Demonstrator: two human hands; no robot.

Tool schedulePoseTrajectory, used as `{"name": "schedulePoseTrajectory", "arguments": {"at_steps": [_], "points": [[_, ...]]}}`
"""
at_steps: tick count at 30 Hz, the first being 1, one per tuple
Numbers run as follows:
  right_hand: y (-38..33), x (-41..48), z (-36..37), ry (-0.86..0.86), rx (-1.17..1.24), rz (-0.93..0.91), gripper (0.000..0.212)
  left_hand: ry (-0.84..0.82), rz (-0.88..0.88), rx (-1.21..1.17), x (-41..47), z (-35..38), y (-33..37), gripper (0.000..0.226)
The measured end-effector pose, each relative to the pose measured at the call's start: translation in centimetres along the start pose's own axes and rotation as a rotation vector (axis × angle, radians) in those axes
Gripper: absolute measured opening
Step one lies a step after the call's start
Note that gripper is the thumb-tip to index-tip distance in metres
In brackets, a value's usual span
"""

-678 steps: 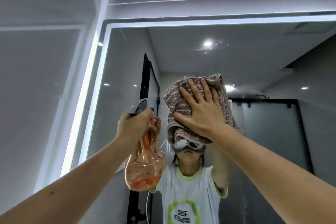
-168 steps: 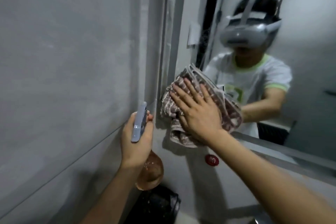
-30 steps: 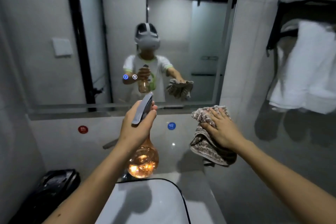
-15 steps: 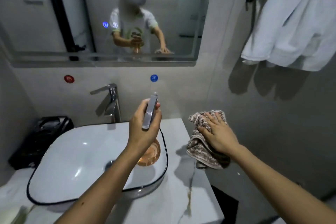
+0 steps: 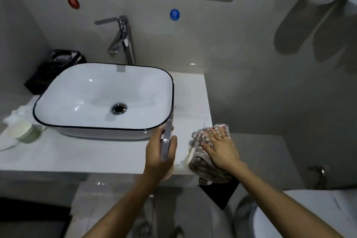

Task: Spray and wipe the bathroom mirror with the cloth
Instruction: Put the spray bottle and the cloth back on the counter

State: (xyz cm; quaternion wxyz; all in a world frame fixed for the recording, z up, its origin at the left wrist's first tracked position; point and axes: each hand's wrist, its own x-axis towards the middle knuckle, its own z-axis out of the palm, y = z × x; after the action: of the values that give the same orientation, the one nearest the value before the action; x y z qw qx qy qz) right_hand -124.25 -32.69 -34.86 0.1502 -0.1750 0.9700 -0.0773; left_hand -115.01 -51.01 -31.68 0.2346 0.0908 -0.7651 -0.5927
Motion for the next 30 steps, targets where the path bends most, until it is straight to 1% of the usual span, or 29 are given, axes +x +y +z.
{"name": "schedulePoseTrajectory", "arguments": {"at_steps": [2,3,6,8,12,15,19,20,21,23,24,26,30], "points": [[-0.3,0.8,1.4,-0.033,0.01,-0.007,0.062,-0.021,0.033,0.066,-0.3,0.4,-2.1,0.019],[-0.5,0.9,1.8,-0.019,0.006,-0.01,0.062,-0.036,0.069,0.095,-0.4,0.6,-2.7,0.022],[-1.2,2.7,3.5,-0.002,-0.008,-0.009,0.062,-0.036,-0.012,0.1,-0.2,1.1,-4.7,0.02],[-1.8,3.8,4.7,-0.03,-0.005,0.027,0.067,-0.022,-0.077,0.074,-0.2,1.5,-5.9,0.025],[-2.7,5.1,7.1,-0.126,0.068,0.113,0.077,0.014,-0.116,0.04,0.5,1.8,-7.9,0.034],[-2.2,5.2,8.9,-0.193,0.102,0.132,0.075,0.053,-0.112,0.033,1.0,1.8,-8.9,0.043],[-1.4,5.1,9.9,-0.155,0.104,0.109,0.071,0.054,-0.081,0.068,1.6,1.8,-9.7,0.04],[-1.3,5.1,10.1,-0.148,0.094,0.103,0.072,0.048,-0.085,0.094,1.7,1.8,-9.9,0.042],[-1.3,5.2,10.3,-0.142,0.085,0.096,0.076,0.04,-0.096,0.113,1.8,1.8,-10.0,0.047],[-1.3,5.2,10.5,-0.128,0.083,0.086,0.091,0.011,-0.128,0.142,1.6,1.6,-10.4,0.06],[-1.2,5.2,10.6,-0.128,0.085,0.085,0.093,0.002,-0.135,0.155,1.4,1.5,-10.6,0.064],[-1.1,5.2,10.6,-0.13,0.081,0.083,0.085,0.014,-0.139,0.154,1.0,1.4,-11.0,0.066],[-0.8,5.1,10.3,-0.157,0.084,0.058,0.072,0.025,-0.112,0.15,0.6,1.6,-11.0,0.054]]}}
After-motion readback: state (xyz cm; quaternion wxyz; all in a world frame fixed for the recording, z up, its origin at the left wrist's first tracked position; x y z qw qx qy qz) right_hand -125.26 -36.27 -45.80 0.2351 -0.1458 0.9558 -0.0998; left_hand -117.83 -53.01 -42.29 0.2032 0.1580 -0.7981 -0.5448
